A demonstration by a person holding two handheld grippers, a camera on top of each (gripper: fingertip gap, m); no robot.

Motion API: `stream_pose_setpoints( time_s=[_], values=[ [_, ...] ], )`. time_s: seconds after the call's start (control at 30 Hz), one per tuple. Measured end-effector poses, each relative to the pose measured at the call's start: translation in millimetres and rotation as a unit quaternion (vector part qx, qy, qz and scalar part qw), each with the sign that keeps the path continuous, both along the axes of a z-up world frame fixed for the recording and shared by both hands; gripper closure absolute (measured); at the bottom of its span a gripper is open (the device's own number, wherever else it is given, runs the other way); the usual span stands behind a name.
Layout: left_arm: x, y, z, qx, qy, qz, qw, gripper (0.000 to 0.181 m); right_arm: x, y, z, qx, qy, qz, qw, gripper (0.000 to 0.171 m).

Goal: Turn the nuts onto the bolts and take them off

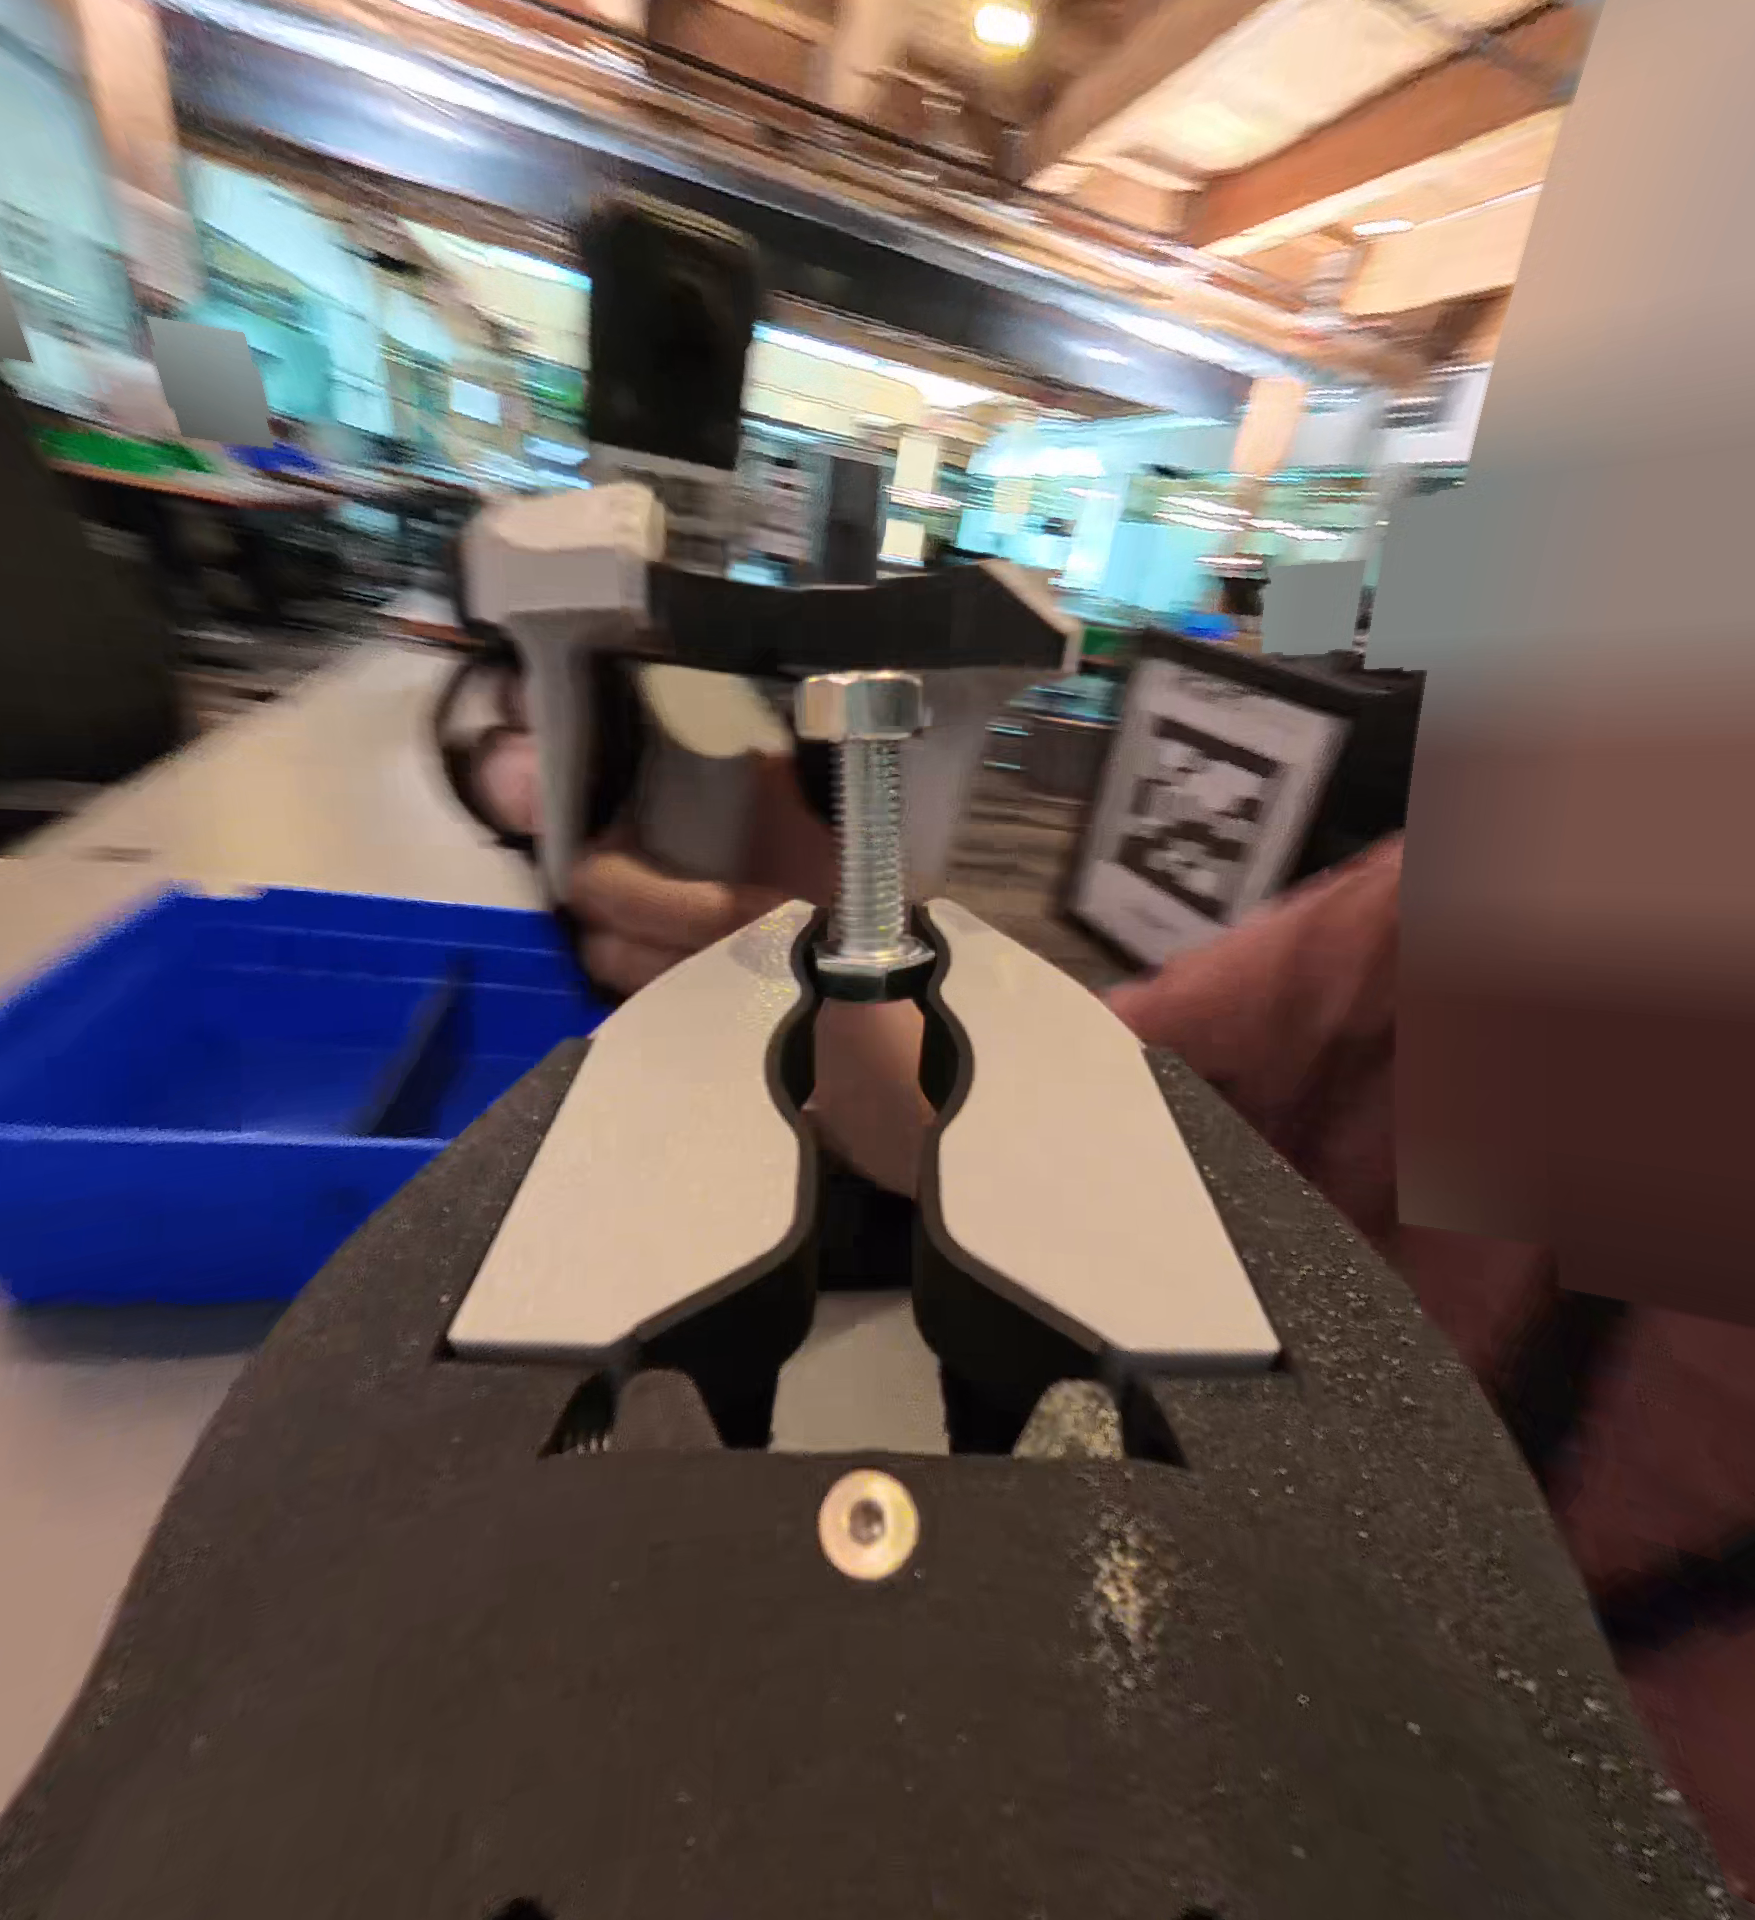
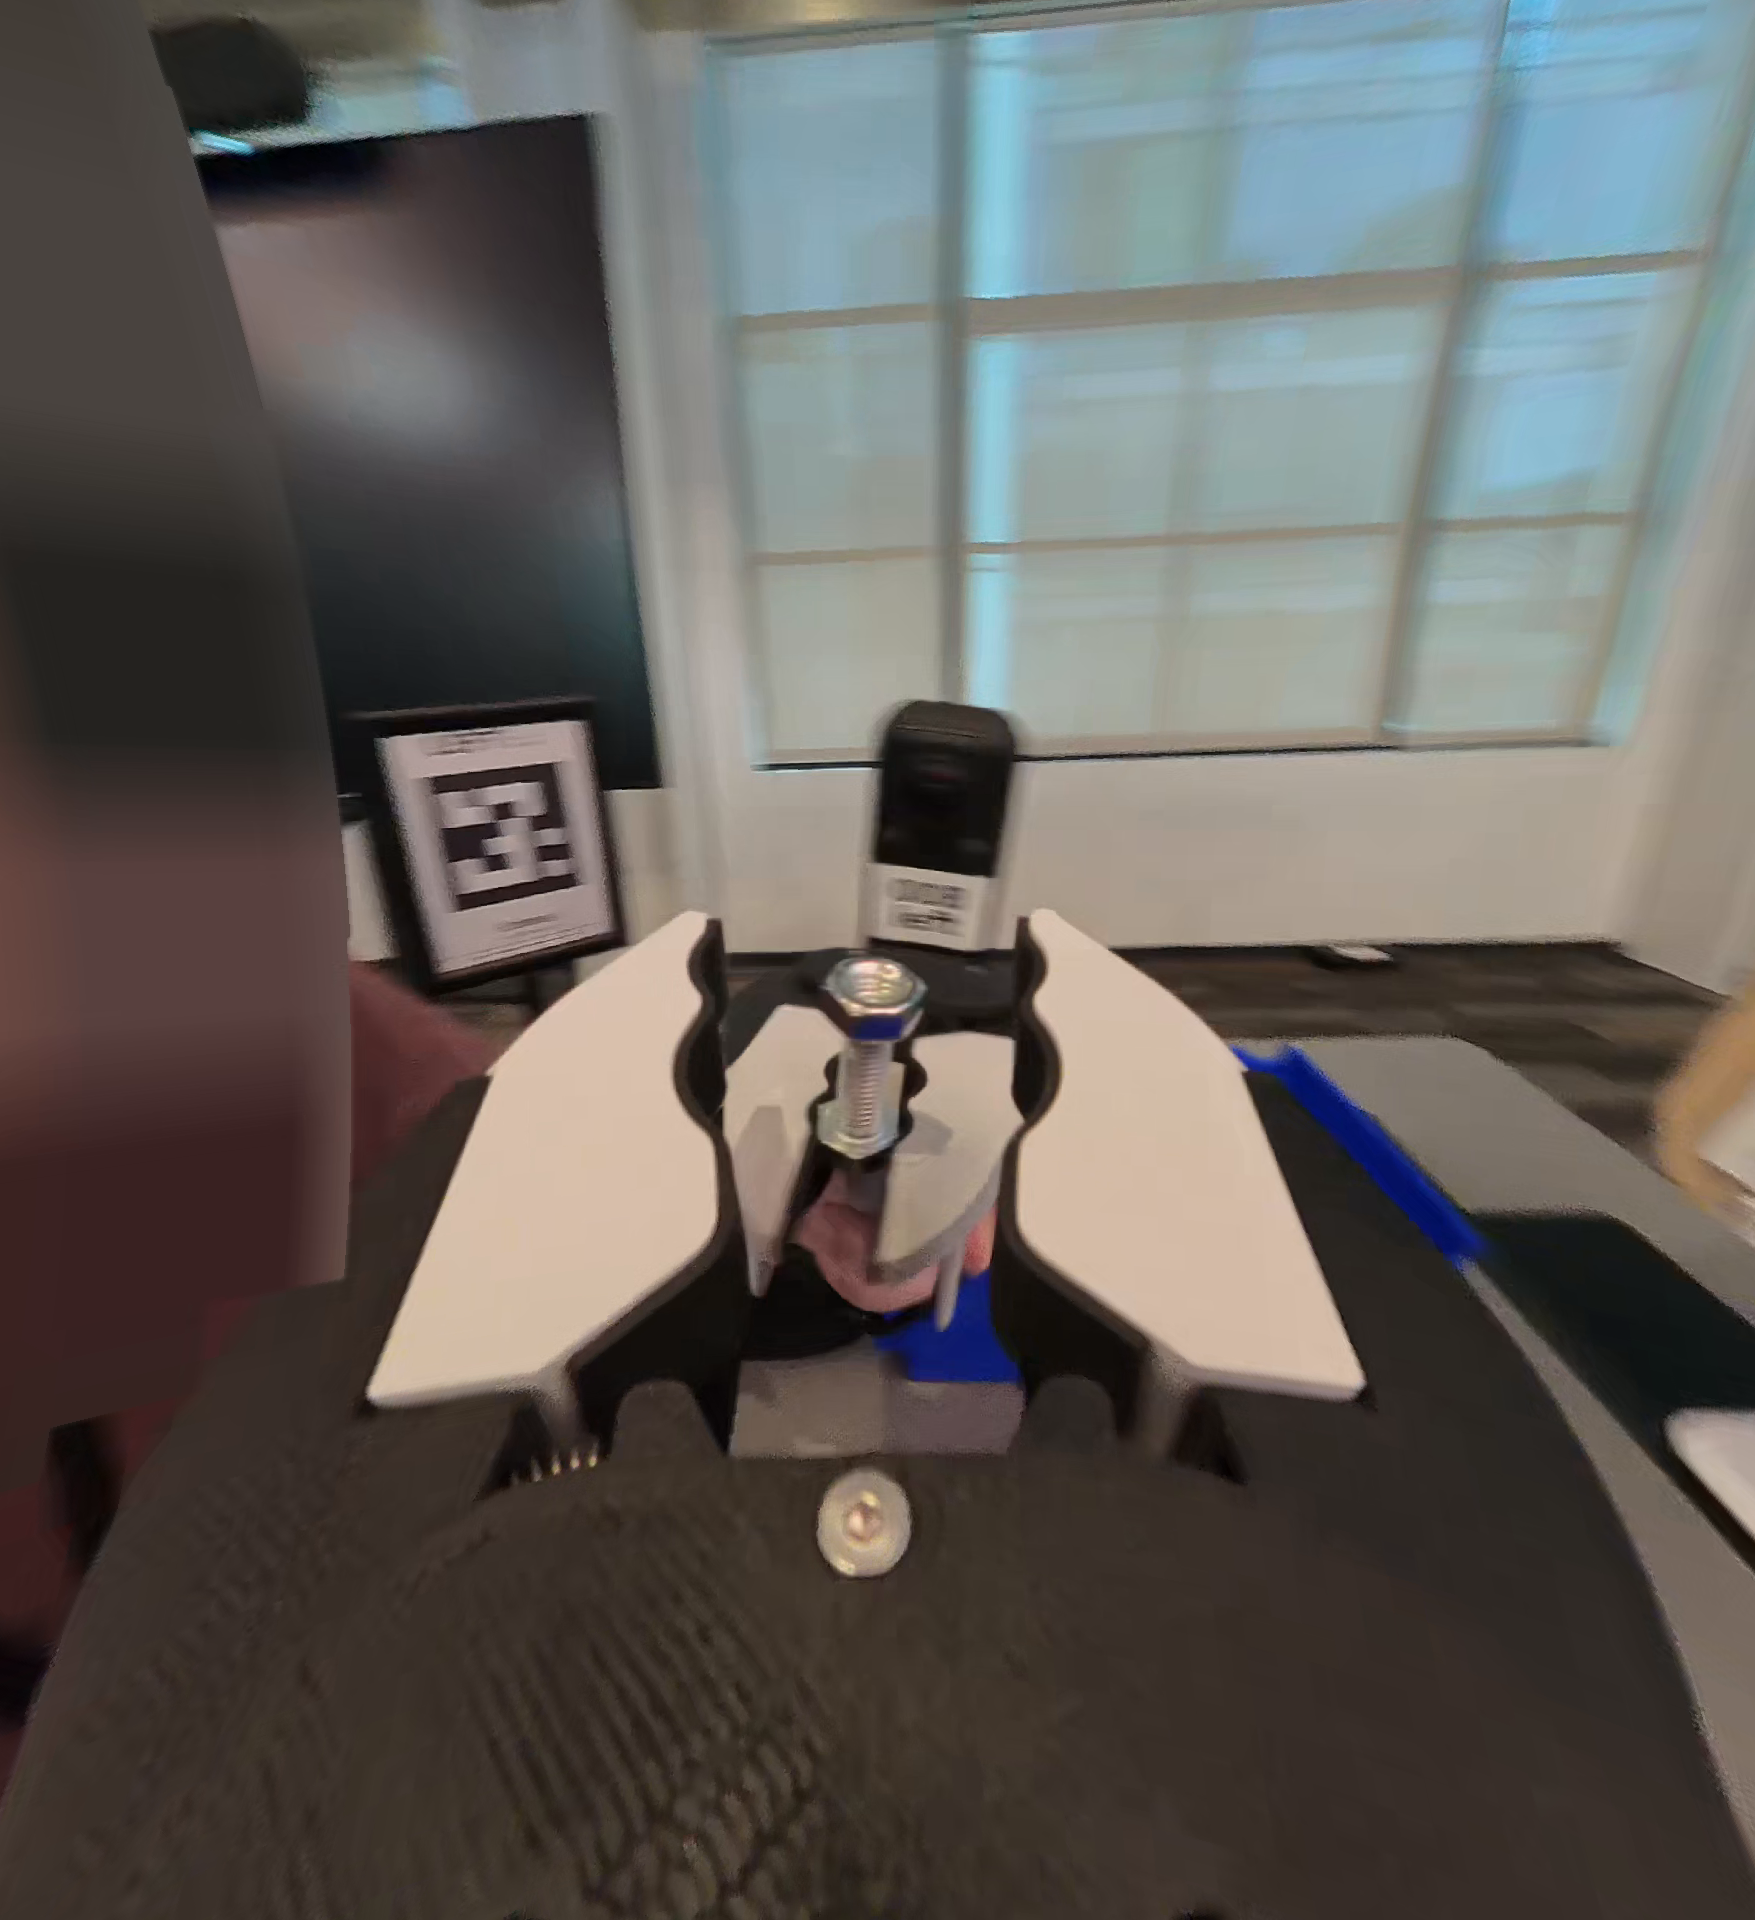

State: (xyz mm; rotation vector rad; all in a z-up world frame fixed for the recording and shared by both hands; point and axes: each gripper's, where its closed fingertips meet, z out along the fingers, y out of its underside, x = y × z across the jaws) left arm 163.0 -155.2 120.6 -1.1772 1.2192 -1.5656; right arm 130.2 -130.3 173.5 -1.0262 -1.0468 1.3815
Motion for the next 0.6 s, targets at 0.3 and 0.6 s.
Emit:
stream_pose_setpoints(
  time_s=[0.3, 0.6],
  values=[
    [-13, 64, -5, 0.118, 0.024, 0.283, 0.952, 0.167, -12, 39, -19, -0.023, -0.052, -0.23, 0.972, 0.127],
    [-9, 55, -4, 0.121, 0.024, 0.251, 0.96, 0.166, -13, 26, -19, 0.004, -0.072, -0.175, 0.982, 0.151]
  ],
)
